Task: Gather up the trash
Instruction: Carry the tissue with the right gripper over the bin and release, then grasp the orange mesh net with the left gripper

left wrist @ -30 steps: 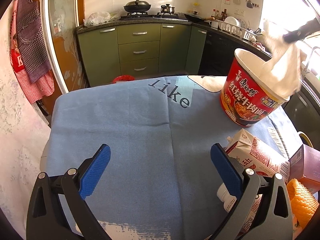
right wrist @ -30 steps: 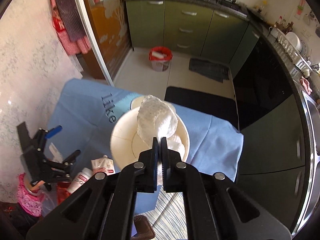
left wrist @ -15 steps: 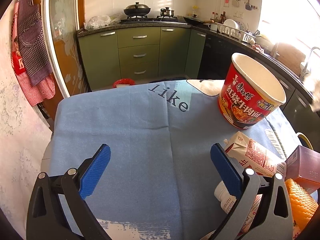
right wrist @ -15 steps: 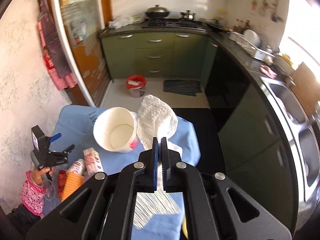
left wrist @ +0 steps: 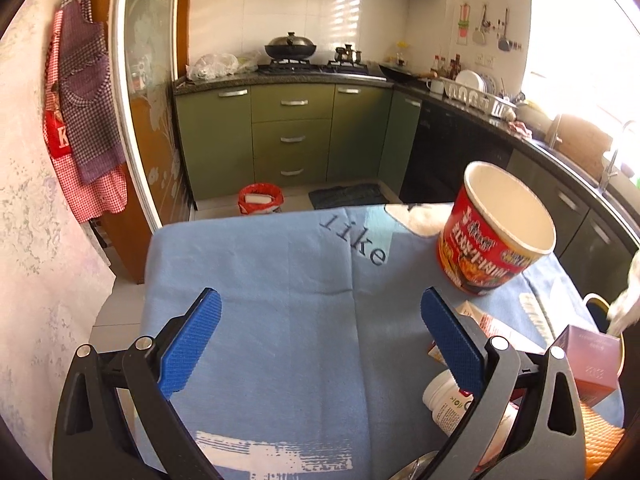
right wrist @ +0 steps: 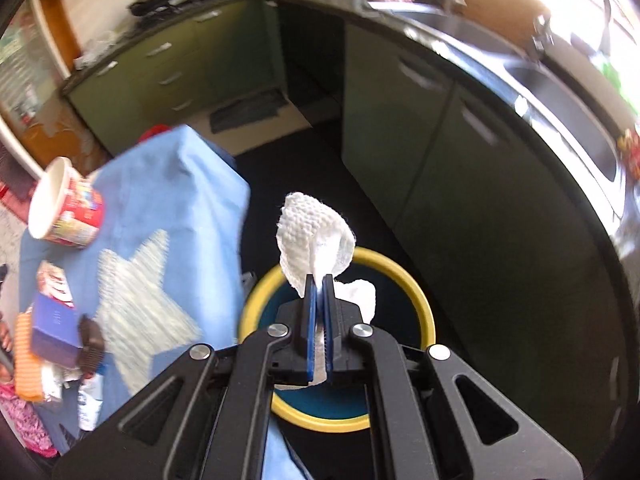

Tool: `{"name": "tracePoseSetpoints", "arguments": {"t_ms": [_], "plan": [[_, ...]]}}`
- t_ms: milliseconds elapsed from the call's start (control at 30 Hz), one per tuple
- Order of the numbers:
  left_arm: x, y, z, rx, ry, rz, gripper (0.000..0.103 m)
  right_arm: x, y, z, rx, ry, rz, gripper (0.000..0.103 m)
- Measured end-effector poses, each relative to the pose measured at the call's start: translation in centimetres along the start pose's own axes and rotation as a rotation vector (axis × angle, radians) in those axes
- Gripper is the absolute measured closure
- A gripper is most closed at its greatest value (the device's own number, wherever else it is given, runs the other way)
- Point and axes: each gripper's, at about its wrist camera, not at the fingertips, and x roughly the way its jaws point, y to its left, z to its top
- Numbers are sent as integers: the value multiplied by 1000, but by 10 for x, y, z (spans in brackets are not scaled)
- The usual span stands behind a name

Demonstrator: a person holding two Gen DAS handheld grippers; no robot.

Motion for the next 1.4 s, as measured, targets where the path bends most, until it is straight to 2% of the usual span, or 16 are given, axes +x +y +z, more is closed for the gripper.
{"name": "tracePoseSetpoints", "arguments": {"t_ms": [200, 233, 267, 333, 533, 700, 933, 1100, 1200, 1300, 1400], "plan": [[-18, -6, 4, 28, -17, -2, 4, 66, -33, -12, 62, 92, -33, 98], [-19, -8, 4, 33, -16, -3, 4, 70, -32, -12, 67, 100, -33, 90], [-22, -11, 3, 43, -15, -4, 4, 74, -34, -13, 68, 105, -35, 69], [-26, -15, 3, 55, -13, -7, 4, 73, -32, -15, 60, 83, -56, 51], [-43, -30, 1, 89, -7, -27, 4, 62, -26, -30, 70, 51, -6, 51], [-68, -43, -7, 131, 6, -62, 4, 63, -16, -48, 51, 58, 48, 51], [-101, -65, -31, 230, 84, -110, 4, 67, 1, -55, 15, 66, 94, 51], [-120, -72, -48, 255, 148, -180, 4, 66, 16, -56, -17, 69, 116, 51], [-125, -76, -59, 307, 166, -164, 9, 64, 24, -57, -32, 69, 127, 51], [-126, -75, -68, 329, 204, -195, 15, 63, 28, -59, -44, 73, 130, 51], [-122, -77, -68, 294, 266, -268, 16, 64, 32, -60, -50, 75, 134, 51]]}}
